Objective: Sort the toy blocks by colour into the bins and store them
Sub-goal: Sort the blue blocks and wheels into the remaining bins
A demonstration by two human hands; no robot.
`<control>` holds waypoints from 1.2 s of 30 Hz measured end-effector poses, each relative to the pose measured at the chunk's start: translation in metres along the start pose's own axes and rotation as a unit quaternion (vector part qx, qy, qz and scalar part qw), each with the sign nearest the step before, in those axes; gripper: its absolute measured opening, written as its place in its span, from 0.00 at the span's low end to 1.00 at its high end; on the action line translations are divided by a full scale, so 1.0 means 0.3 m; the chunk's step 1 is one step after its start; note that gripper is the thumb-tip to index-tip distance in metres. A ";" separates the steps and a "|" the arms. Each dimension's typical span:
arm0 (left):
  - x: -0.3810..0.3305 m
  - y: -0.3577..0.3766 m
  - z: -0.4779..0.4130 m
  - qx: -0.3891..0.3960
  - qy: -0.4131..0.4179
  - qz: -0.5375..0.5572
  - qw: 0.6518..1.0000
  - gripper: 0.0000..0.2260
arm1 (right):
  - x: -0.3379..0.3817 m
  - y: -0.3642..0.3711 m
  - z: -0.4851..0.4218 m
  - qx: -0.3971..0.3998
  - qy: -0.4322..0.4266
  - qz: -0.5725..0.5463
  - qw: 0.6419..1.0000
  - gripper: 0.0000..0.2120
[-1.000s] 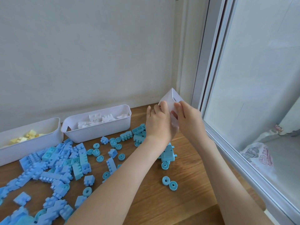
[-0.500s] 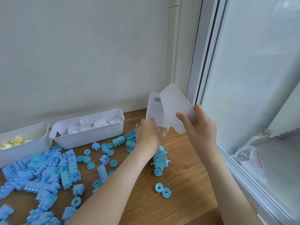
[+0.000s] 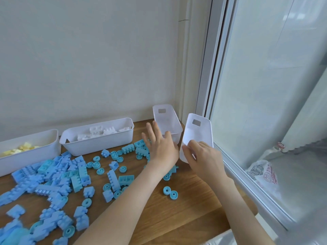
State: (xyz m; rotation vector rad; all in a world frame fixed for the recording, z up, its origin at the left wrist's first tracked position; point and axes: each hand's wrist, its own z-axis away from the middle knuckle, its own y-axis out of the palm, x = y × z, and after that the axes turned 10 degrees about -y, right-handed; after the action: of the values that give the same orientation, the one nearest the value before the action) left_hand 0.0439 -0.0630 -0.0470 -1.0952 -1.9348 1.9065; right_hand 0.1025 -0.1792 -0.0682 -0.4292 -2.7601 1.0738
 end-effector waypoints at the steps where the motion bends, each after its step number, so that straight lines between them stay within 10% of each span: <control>1: -0.002 -0.009 0.018 -0.010 0.013 -0.007 1.000 0.16 | 0.004 0.003 0.006 0.019 0.003 -0.003 1.000 0.18; 8: 0.075 -0.036 0.164 -0.010 0.040 -0.017 0.999 0.18 | 0.065 -0.061 0.014 0.161 0.057 -0.050 0.984 0.13; 13: 0.184 -0.029 0.223 0.041 0.064 -0.015 0.997 0.18 | 0.127 -0.124 0.013 0.268 -0.075 0.036 0.960 0.10; 22: 0.293 -0.031 0.256 0.088 0.055 0.034 0.994 0.16 | 0.255 -0.064 0.032 0.078 0.040 -0.005 0.996 0.15; 29: 0.345 -0.061 0.274 0.075 0.064 0.050 0.994 0.16 | 0.348 -0.009 -0.095 0.332 0.013 0.108 0.937 0.27; 36: 0.455 -0.116 0.319 -0.030 -0.019 -0.049 0.998 0.18 | 0.383 0.025 -0.136 0.422 -0.017 0.167 0.891 0.13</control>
State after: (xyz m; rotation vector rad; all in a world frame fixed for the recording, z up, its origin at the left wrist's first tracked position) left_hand -0.1234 -0.0472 -0.0747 -0.9683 -2.0376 1.8422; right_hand 0.0049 -0.1114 -0.0395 -0.7409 -1.9654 2.1953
